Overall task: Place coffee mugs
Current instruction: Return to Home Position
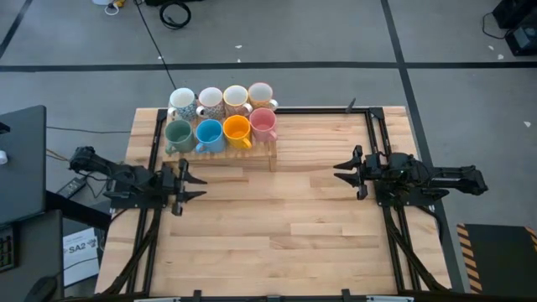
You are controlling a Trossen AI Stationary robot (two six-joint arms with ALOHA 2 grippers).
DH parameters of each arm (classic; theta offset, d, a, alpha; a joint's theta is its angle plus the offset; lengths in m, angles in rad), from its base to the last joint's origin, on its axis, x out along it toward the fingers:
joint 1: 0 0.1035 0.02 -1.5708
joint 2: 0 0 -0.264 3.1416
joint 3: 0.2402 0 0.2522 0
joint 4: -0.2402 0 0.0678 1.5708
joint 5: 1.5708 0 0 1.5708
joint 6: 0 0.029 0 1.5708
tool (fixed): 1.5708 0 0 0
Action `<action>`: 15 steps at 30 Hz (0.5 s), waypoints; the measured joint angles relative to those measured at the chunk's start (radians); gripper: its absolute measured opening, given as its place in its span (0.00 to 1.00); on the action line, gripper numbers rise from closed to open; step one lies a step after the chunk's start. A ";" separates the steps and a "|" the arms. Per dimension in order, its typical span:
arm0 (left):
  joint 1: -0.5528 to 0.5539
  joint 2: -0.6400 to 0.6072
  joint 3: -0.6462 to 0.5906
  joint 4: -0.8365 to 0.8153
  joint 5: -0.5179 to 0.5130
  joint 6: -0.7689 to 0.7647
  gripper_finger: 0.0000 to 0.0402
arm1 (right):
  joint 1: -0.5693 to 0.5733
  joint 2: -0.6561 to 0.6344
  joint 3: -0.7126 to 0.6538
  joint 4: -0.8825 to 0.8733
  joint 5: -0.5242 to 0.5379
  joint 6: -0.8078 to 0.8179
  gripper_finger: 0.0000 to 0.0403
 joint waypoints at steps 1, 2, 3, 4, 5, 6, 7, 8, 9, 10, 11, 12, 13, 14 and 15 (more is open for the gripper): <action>0.000 0.000 -0.011 0.023 -0.004 0.000 0.37 | 0.000 0.000 0.000 0.000 0.000 0.000 0.33; 0.000 0.000 -0.021 0.044 -0.004 0.001 0.37 | 0.000 0.000 0.000 0.000 0.000 0.000 0.33; 0.000 0.000 -0.022 0.044 -0.003 0.004 0.37 | 0.000 0.000 0.000 0.001 0.000 0.000 0.33; 0.000 0.002 -0.022 0.043 -0.002 0.006 0.37 | 0.000 0.000 0.000 0.000 0.000 0.000 0.33; 0.000 0.002 -0.022 0.043 -0.003 0.018 0.37 | 0.000 0.000 0.000 0.000 0.000 0.000 0.33; 0.002 0.002 -0.022 0.044 -0.003 0.036 0.37 | 0.000 0.000 0.000 0.001 0.000 0.000 0.33; 0.006 0.002 -0.022 0.047 -0.003 0.056 0.37 | 0.000 0.000 0.000 0.001 -0.001 0.000 0.33; 0.013 0.002 -0.022 0.049 -0.004 0.076 0.37 | 0.000 0.000 0.000 0.000 -0.001 0.000 0.33; 0.021 0.002 -0.023 0.050 -0.004 0.092 0.37 | 0.000 0.000 0.000 0.000 -0.001 0.000 0.33; 0.032 0.002 -0.023 0.050 -0.005 0.110 0.37 | 0.000 0.000 0.000 0.001 -0.001 0.000 0.33; 0.045 0.002 -0.023 0.050 -0.004 0.123 0.37 | 0.000 0.000 0.000 0.001 -0.001 0.000 0.33; 0.060 0.002 -0.023 0.050 -0.004 0.134 0.37 | 0.000 0.000 0.000 0.000 -0.001 0.000 0.33; 0.075 0.002 -0.023 0.050 -0.004 0.141 0.37 | 0.000 0.000 0.000 0.000 -0.001 0.000 0.33; 0.091 0.002 -0.023 0.050 -0.001 0.149 0.37 | 0.000 0.000 0.000 0.000 -0.001 0.000 0.33; 0.107 0.002 -0.023 0.051 0.006 0.160 0.37 | 0.000 0.000 0.000 0.000 -0.001 0.000 0.33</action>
